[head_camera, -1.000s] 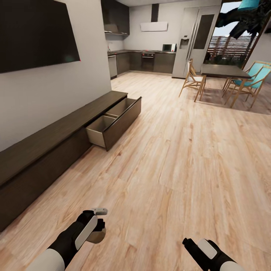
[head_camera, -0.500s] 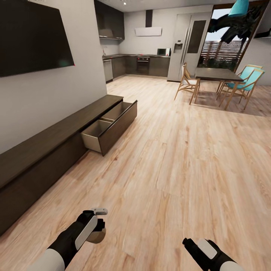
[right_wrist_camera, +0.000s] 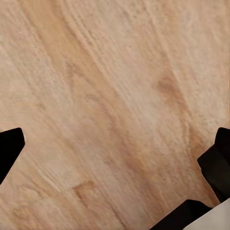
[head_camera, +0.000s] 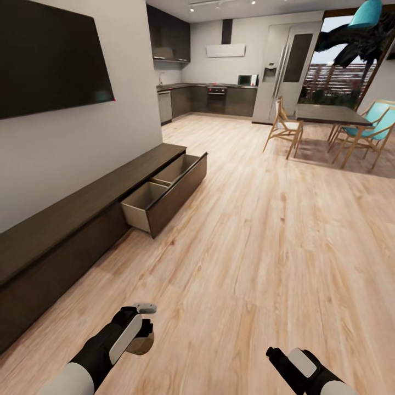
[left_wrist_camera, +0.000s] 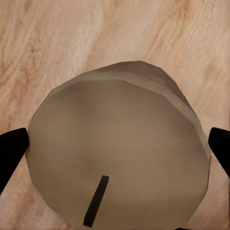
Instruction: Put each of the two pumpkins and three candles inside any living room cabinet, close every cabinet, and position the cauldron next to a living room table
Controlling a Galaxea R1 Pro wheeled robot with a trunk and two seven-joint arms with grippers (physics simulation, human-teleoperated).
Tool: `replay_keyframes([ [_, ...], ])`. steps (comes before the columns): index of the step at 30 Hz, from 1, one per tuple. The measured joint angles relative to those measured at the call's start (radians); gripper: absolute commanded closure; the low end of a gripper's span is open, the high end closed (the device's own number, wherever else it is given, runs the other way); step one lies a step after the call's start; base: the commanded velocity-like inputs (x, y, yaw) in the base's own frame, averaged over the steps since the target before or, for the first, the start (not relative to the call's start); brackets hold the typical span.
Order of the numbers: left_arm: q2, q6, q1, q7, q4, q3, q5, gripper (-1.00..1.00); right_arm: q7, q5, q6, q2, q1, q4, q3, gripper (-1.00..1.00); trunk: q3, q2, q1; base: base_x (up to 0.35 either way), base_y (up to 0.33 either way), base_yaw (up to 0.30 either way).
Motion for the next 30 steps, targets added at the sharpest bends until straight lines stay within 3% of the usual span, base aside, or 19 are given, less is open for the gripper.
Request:
replay_keyframes([
  [7, 0.0, -0.001, 0.0, 0.0, 0.0, 0.0, 0.001, 1.0, -0.001, -0.002, 0.001, 0.0, 0.0, 0.0, 0.0, -1.0, 0.0, 0.0, 0.0, 0.269, -0.182, 0.073],
  [14, 0.0, 0.0, 0.0, -0.001, 0.0, 0.0, 0.0, 1.0, 0.0, -0.002, 0.002, 0.0, 0.0, 0.0, 0.0, -1.0, -0.003, 0.0, 0.001, 0.028, -0.022, -0.014],
  [19, -0.001, 0.0, 0.0, 0.0, 0.001, 0.0, 0.0, 1.0, 0.001, -0.002, 0.002, -0.002, 0.0, -0.001, 0.0, -1.0, -0.004, 0.0, 0.0, 0.105, -0.023, -0.221],
  [30, 0.0, 0.0, 0.0, 0.0, 0.001, 0.0, 0.001, 1.0, 0.0, -0.002, 0.002, -0.003, 0.0, -0.001, 0.0, -1.0, -0.004, 0.0, 0.0, 0.288, -0.088, -0.275],
])
